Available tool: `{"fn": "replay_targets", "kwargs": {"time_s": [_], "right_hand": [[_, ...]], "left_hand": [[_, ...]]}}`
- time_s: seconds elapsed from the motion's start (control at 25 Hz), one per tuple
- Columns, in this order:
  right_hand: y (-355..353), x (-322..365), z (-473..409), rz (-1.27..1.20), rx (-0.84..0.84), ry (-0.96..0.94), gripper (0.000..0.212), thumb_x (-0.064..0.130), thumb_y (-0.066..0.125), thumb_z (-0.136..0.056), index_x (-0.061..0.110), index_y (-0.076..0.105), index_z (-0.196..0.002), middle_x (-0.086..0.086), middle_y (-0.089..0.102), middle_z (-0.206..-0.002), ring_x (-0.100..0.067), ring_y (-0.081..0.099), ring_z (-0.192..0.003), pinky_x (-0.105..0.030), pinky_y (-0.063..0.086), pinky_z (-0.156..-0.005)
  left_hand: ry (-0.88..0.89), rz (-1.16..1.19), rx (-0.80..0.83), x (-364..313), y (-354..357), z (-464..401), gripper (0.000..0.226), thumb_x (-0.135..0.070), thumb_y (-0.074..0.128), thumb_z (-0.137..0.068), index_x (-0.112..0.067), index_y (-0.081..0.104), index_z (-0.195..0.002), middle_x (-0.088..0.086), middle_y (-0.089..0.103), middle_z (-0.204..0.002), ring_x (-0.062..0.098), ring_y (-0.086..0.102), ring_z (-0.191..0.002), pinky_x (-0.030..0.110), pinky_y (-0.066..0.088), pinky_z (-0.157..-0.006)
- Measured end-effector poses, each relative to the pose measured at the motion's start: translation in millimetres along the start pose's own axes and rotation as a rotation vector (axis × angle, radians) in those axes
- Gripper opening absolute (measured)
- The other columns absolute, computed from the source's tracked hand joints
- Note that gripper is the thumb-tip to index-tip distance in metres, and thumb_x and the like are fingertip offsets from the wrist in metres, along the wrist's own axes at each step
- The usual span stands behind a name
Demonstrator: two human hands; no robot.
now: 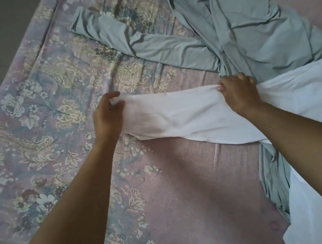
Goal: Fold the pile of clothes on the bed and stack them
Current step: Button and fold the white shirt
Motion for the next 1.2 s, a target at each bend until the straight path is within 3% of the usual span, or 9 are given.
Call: {"fn": "replay_targets", "kwargs": {"time_s": [0.12, 0.24, 0.36, 0.48, 0.64, 0.76, 0.92, 1.04, 1.2], "right_hand": [[-2, 1, -10, 0.013, -0.082, 0.035, 0.023, 0.02, 0.048, -0.097, 0.004, 0.059, -0.109, -0.018, 0.059, -0.113, -0.035, 0.046, -0.112, -0.045, 0.028, -0.095], [4, 12, -9, -0.011, -0.146, 0.087, 0.034, 0.019, 0.053, -0.09, 0.007, 0.056, -0.121, -0.018, 0.051, -0.13, -0.035, 0.044, -0.122, -0.051, 0.031, -0.1], [13, 32, 28, -0.052, -0.238, 0.111, 0.055, 0.03, 0.043, -0.09, 0.015, 0.038, -0.142, -0.018, 0.036, -0.148, -0.037, 0.037, -0.134, -0.06, 0.028, -0.104], [47, 60, 70, -0.053, -0.08, 0.038, 0.059, 0.044, 0.028, -0.093, 0.025, 0.022, -0.148, -0.017, 0.024, -0.155, -0.036, 0.018, -0.141, -0.068, 0.012, -0.105], [81, 64, 76, -0.025, 0.121, 0.013, 0.066, 0.053, 0.016, -0.089, 0.028, 0.026, -0.149, -0.011, 0.02, -0.157, -0.033, 0.013, -0.143, -0.07, 0.006, -0.105], [75, 58, 82, 0.023, 0.082, 0.052, 0.062, 0.052, 0.025, -0.093, 0.025, 0.027, -0.149, -0.008, 0.022, -0.157, -0.029, 0.016, -0.144, -0.067, 0.008, -0.108], [72, 41, 97, -0.032, 0.307, 0.031, 0.063, 0.055, 0.013, -0.097, 0.032, -0.018, -0.147, -0.002, -0.026, -0.156, -0.024, -0.022, -0.144, -0.062, -0.011, -0.109], [45, 5, 140, -0.083, 0.15, 0.068, 0.061, 0.049, 0.018, -0.096, 0.027, 0.01, -0.152, -0.008, 0.006, -0.16, -0.028, 0.008, -0.147, -0.065, 0.01, -0.109], [30, -95, 267, -0.018, 0.027, 0.246, 0.06, 0.042, 0.032, -0.087, 0.019, 0.036, -0.143, -0.013, 0.034, -0.151, -0.031, 0.024, -0.14, -0.066, 0.025, -0.102]], "left_hand": [[-0.012, 0.066, -0.006, 4, -4, -12, 0.043, -0.012, 0.054, -0.095, -0.021, 0.047, -0.136, 0.0, 0.058, -0.115, 0.005, 0.053, -0.098, 0.003, 0.038, -0.073], [-0.001, -0.088, 0.219, 23, 14, -20, 0.061, -0.009, 0.058, -0.092, -0.023, 0.034, -0.146, 0.0, 0.046, -0.141, 0.013, 0.045, -0.125, 0.025, 0.039, -0.101], [0.107, -0.126, 0.172, 18, 11, -22, 0.057, -0.004, 0.058, -0.089, -0.02, 0.041, -0.142, 0.004, 0.049, -0.139, 0.021, 0.049, -0.123, 0.034, 0.041, -0.101], [0.189, -0.227, -0.005, 14, -3, -19, 0.048, -0.001, 0.05, -0.091, -0.018, 0.048, -0.136, 0.007, 0.052, -0.134, 0.031, 0.054, -0.113, 0.038, 0.043, -0.096], [0.305, -0.784, -0.057, -11, 30, 2, 0.058, -0.007, 0.044, -0.093, -0.021, 0.032, -0.147, 0.011, 0.024, -0.156, 0.037, 0.03, -0.136, 0.05, 0.031, -0.103], [0.729, -0.903, 0.337, -19, 119, 62, 0.054, -0.04, 0.021, -0.099, -0.025, 0.021, -0.151, 0.01, 0.015, -0.158, 0.031, 0.009, -0.145, 0.061, 0.013, -0.111], [0.464, -1.159, 0.605, 23, 150, 70, 0.055, -0.056, -0.005, -0.092, -0.036, -0.031, -0.136, -0.007, -0.037, -0.146, 0.019, -0.027, -0.141, 0.06, -0.012, -0.111], [0.506, -1.172, 0.553, 1, 142, 79, 0.061, -0.052, 0.014, -0.098, -0.026, -0.016, -0.145, 0.002, -0.017, -0.158, 0.025, -0.01, -0.146, 0.055, -0.011, -0.111], [0.99, -0.901, 0.582, -53, 180, 209, 0.063, -0.051, 0.015, -0.099, -0.012, 0.033, -0.145, 0.016, 0.035, -0.15, 0.033, 0.037, -0.136, 0.054, 0.018, -0.109]]}}
Point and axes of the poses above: each hand's wrist, its own z-axis away from the middle knuckle, its own y-axis out of the palm, x = y × z, the point moved 8 cm from there along -z, towards the middle knuckle
